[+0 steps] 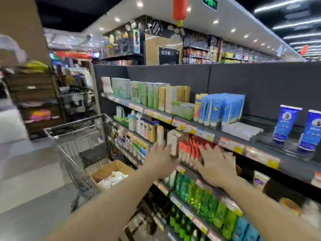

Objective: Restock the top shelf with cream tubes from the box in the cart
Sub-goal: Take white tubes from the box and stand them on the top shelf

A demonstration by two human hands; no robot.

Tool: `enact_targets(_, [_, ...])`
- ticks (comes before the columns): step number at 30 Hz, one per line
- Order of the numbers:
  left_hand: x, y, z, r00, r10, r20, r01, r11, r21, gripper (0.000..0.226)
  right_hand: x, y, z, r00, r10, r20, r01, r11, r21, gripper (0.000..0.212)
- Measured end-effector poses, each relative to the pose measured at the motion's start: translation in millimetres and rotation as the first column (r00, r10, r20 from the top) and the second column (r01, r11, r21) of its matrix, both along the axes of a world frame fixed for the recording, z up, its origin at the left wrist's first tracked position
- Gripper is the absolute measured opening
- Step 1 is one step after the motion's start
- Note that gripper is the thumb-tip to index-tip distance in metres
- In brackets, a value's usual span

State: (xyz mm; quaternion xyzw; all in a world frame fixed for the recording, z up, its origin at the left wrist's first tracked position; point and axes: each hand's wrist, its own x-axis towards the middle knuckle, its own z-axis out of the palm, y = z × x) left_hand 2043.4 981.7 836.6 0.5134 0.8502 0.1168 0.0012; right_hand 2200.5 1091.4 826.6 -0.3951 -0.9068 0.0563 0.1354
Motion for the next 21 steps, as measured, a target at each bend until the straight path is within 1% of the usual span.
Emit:
enact_targets(2, [-52, -46, 1, 0.995, 0.094, -0.033, -0.095, 0.995, -0.023, 0.074, -71, -30, -7, 0.998, 0.068, 0.014, -0.067, 0.997, -0.04, 0.076])
enact_targets(5, [-117, -99, -4, 0.973, 0.218, -0.077, -0.218, 0.976, 0.0, 0.074, -158, -72, -10, 0.99, 0.141, -0.004, -0.14, 0.985, -0.097, 0.069])
enact_targets(8, [-171, -138, -13, 0.954, 0.292, -0.073, -0.293, 0.956, -0.002, 0.074, -224, -102, -15, 0.983, 0.184, 0.028, -0.182, 0.981, -0.068, 0.068])
enact_targets(11, [-218, -164, -26, 0.932, 0.36, -0.043, -0.361, 0.932, -0.025, 0.074, -278, -111, -29, 0.971, 0.227, 0.077, -0.217, 0.969, -0.118, 0.072])
enact_targets(16, [-291, -164, -55, 0.895, 0.446, -0.014, -0.446, 0.892, -0.079, 0.074, -358, -97, -55, 0.95, 0.289, 0.115, -0.272, 0.952, -0.143, 0.07])
enact_targets(21, [-364, -119, -67, 0.884, 0.467, -0.003, -0.466, 0.881, -0.077, 0.072, -444, -49, -72, 0.948, 0.298, 0.113, -0.282, 0.949, -0.143, 0.07])
